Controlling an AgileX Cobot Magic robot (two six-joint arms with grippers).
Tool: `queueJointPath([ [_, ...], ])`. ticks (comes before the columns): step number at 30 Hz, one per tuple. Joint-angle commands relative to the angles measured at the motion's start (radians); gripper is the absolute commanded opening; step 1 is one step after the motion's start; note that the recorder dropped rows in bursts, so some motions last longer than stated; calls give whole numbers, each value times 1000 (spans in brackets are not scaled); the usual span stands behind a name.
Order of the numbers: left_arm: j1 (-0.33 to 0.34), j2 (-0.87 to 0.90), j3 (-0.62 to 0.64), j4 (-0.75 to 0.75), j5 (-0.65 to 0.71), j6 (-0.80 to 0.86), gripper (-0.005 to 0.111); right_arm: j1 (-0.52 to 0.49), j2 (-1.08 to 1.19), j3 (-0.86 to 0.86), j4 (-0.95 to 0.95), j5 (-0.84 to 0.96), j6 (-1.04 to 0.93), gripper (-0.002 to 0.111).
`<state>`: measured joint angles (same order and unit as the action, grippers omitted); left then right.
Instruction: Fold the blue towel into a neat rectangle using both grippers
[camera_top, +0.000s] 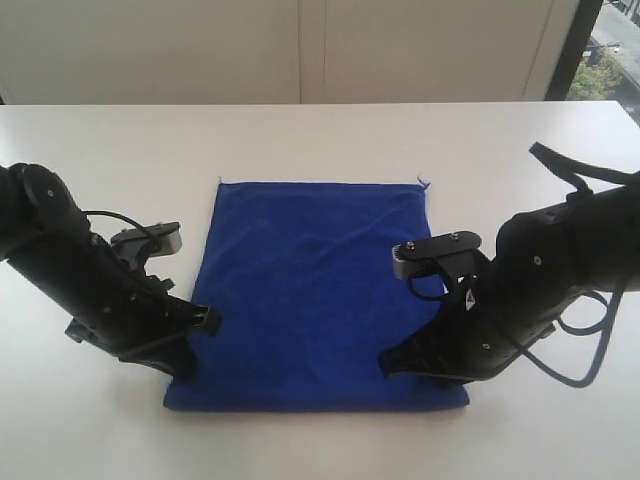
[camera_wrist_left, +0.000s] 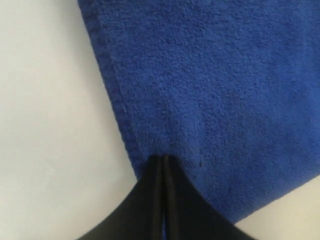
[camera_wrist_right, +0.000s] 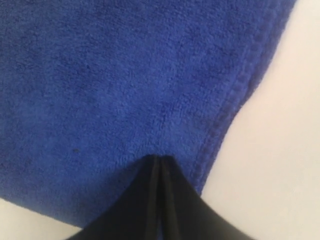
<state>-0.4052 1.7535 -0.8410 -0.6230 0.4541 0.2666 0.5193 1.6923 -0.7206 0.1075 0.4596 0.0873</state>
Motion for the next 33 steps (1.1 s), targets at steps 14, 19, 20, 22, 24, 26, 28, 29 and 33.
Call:
queueJointPath([
  [14,-7,7,73,-8,-44,48,0,-3,27,13,-82,21,3,0],
  [19,-7,3,73,-8,-48,48,0,-3,6,13,-82,55,27,0],
  [20,-7,3,73,-13,-47,48,0,-3,3,13,-82,55,32,0],
  [22,-7,3,73,-12,-47,46,0,-3,-9,13,-82,51,57,0],
  [24,-7,3,73,-12,-47,46,0,-3,-18,13,-82,51,96,0],
  [26,-7,3,73,-12,-50,46,0,-3,-29,13,-82,51,121,0],
  [28,-7,3,73,-12,-56,44,0,-3,-35,13,-82,46,127,0],
  [29,-7,3,73,-15,-61,44,0,-3,-38,13,-82,38,127,0],
  [33,-7,3,73,-23,-65,44,0,-3,-38,13,-82,18,127,0],
])
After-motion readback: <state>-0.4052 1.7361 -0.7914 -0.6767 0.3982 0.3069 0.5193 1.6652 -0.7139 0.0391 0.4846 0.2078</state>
